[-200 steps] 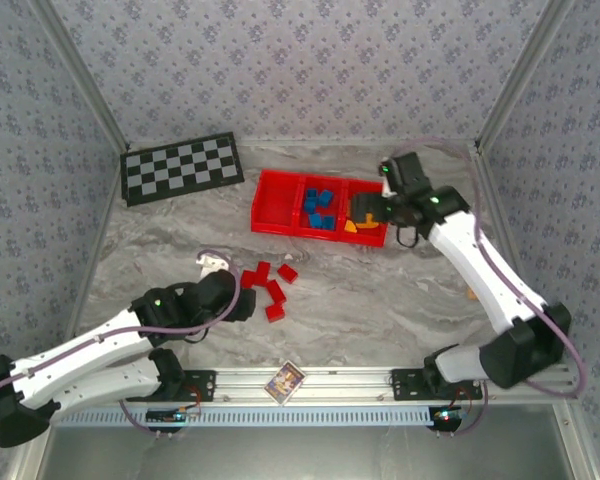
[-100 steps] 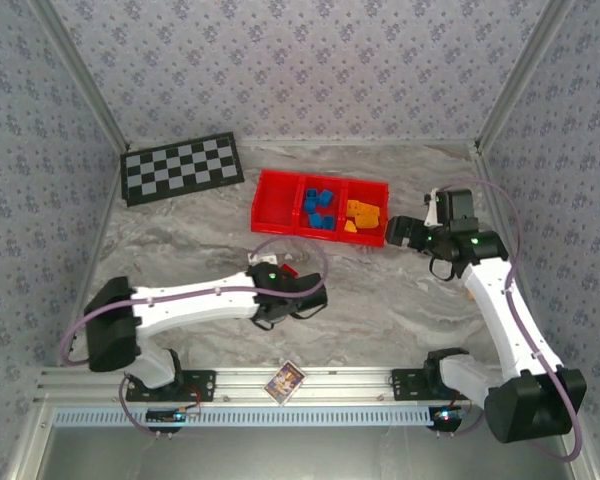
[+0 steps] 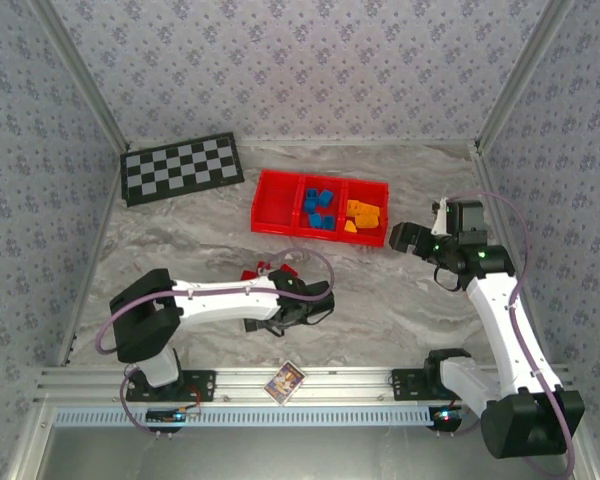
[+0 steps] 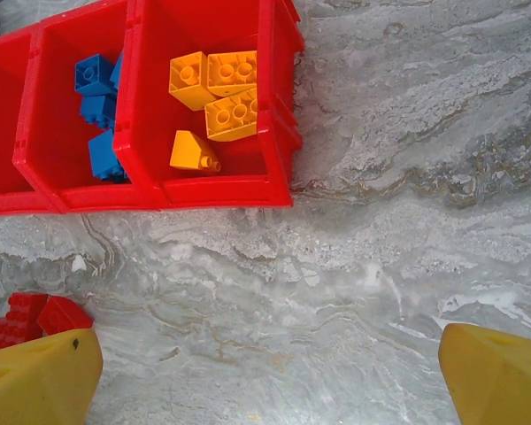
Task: Sort the legos into containers by color
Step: Pick up the lego from the middle-left of the table.
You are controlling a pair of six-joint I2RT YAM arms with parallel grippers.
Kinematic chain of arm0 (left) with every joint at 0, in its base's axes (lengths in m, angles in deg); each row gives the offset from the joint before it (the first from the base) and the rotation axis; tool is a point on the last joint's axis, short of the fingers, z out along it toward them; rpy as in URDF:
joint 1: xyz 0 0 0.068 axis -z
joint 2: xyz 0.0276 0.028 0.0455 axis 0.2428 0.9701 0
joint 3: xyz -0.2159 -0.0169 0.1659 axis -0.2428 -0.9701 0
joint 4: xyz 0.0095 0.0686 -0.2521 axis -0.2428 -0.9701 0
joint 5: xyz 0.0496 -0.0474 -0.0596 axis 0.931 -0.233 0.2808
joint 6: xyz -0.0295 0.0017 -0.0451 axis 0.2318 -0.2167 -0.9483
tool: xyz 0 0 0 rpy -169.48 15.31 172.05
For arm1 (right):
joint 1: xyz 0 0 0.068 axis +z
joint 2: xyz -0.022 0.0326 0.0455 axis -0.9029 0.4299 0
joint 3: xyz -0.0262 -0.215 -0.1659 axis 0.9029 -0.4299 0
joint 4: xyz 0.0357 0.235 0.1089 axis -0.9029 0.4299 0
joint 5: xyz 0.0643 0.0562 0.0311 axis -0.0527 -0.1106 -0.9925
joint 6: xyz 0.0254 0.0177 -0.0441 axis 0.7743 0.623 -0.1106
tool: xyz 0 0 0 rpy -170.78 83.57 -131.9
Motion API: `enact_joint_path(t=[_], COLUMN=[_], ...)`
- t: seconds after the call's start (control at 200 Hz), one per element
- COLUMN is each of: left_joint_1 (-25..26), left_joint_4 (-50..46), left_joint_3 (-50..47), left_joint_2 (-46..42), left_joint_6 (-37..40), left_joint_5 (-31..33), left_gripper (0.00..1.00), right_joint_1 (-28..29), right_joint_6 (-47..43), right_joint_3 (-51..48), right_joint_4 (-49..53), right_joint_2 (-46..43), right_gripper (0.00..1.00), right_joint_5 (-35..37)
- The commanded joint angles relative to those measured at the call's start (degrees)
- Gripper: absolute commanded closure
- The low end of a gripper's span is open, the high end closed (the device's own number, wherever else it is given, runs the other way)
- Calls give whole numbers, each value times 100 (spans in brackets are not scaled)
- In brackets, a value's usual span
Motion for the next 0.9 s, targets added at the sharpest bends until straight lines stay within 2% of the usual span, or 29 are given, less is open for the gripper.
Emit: enact_joint_path(t=[0.0,0.235,0.53,0.61,0.7,0.895], left_joint_1=[-189,-378,-592,-656,-711,-816], left_joint_4=[398,767,1356,1564,1876,1917], left_joint_3=[-195,-377,-851,-963,-1092,-1184], left_joint_2=[-13,99,68,7,-50,-52], left_joint_6=[334,747,867,928,1005,1093], left_joint_5=[-354,-613,-811,-815,-869,-920], left_gripper=[14,25,30,42,42,53], right_joint_1=[-25,-25,-37,-34,-30,-30], right_joint_6=[58,51,47,51,53,46], right_joint_3=[-72,-168,-183,-192,-175,-200], right_joint_4=[-100,-248,-248,-265,-235,-204], right_joint_2=[-11,58,156,195,250,270], right_gripper=[0,0,0,0,0,0], right_joint_5=[-122,-36,-16,-3,-8,8])
